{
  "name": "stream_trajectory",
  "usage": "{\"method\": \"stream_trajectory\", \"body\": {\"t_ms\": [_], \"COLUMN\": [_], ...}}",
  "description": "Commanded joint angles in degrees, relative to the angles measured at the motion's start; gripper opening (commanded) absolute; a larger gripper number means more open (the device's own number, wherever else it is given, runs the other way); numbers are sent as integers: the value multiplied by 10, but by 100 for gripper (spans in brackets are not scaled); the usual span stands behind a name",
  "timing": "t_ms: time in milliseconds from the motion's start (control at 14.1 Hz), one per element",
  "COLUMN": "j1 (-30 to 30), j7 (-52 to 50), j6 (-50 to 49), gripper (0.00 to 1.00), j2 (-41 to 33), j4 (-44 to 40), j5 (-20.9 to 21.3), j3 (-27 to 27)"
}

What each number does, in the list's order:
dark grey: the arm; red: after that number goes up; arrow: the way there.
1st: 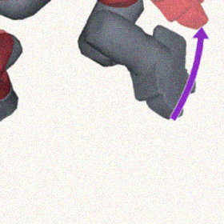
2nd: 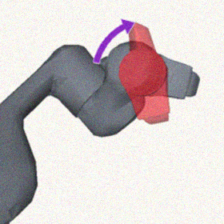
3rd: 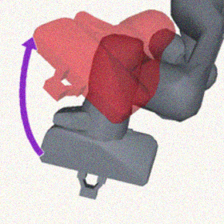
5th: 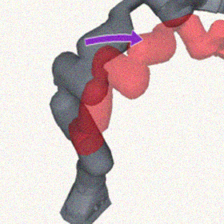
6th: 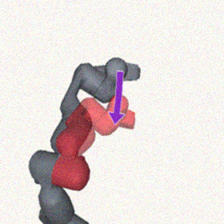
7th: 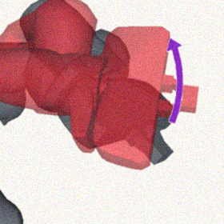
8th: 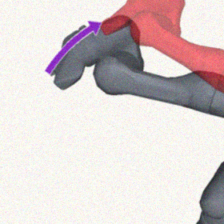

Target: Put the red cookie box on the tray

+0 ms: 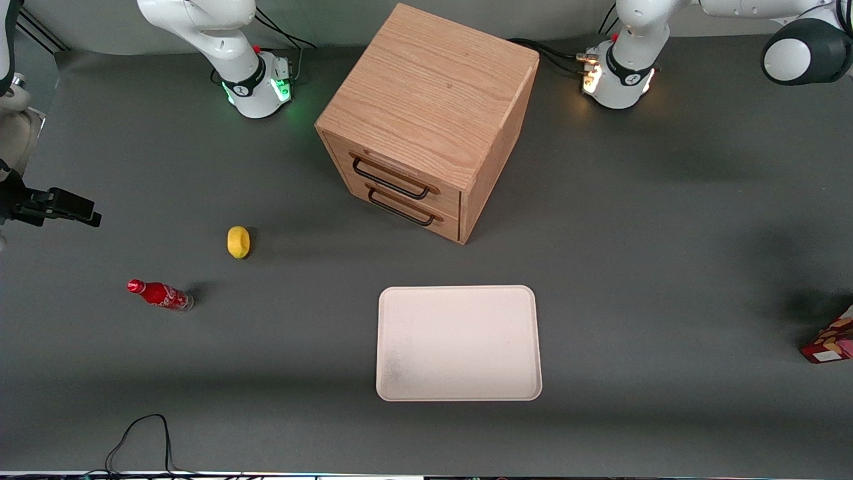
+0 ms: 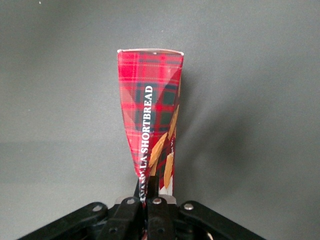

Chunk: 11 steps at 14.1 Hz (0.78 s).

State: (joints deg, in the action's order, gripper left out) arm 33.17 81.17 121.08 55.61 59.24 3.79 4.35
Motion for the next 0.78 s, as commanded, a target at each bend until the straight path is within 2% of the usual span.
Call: {"method": "stream_trajectory", "body": {"t_ms": [0, 141, 495, 707], "j1": [0, -2, -1, 8], "j7": [7, 3, 1, 3], "j6": [-43, -121, -224, -313], "gripper": [0, 0, 0, 0], "j2": [-12, -13, -75, -101], "j4": [-27, -83, -105, -162], "j5": [3, 3, 2, 0], "j3": [0, 0, 2, 2]}}
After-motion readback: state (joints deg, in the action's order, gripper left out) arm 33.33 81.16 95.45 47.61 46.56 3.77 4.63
